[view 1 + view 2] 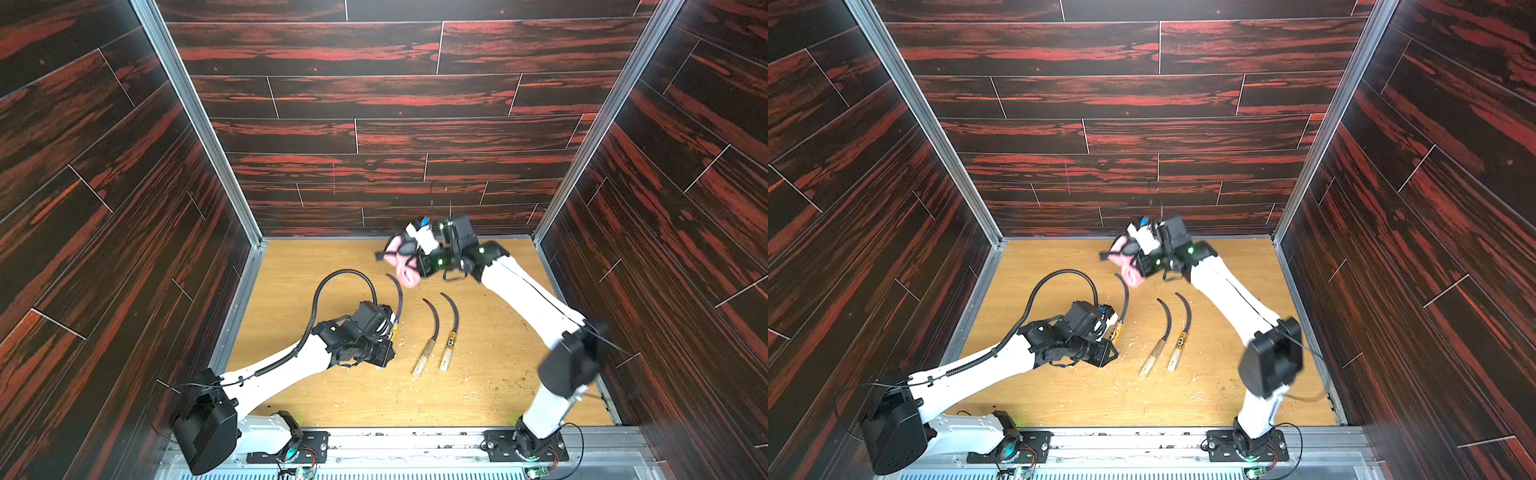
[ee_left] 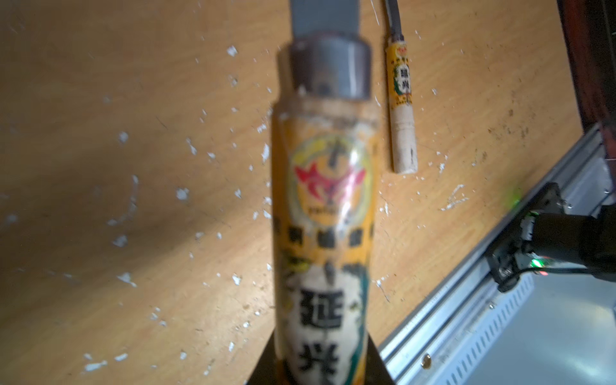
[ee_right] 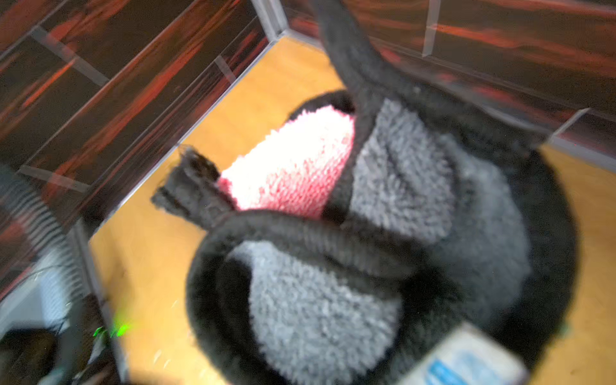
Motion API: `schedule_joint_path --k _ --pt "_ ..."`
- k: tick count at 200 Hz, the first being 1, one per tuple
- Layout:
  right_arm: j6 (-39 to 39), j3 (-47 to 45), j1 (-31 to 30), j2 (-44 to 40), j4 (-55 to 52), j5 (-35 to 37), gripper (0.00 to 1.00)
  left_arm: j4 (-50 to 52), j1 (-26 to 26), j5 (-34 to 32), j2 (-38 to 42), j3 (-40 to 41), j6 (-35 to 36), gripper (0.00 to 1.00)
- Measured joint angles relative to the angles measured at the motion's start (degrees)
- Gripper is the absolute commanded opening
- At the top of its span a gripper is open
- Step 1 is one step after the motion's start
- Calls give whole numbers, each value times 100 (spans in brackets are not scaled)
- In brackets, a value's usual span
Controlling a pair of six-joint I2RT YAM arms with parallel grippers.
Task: Wipe small sickles with rags
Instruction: Wipe the small sickle.
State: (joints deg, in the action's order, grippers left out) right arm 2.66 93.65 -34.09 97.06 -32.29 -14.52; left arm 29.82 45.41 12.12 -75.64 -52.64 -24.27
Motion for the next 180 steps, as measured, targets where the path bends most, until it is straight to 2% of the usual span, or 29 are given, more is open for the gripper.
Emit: schedule_joint_path --k 30,86,134,180 --pt "348 -901 -295 -614 201 59 0 79 0 -190 -136 -76 96 0" --pt "767 -1569 -570 -647 315 219 0 122 0 -319 -201 -116 131 0" --pt "896 -1519 -640 -385 396 302 0 149 -2 -323 -184 -116 76 0" --pt "876 -964 -579 164 234 518 0 304 -28 -396 -33 -116 -20 0"
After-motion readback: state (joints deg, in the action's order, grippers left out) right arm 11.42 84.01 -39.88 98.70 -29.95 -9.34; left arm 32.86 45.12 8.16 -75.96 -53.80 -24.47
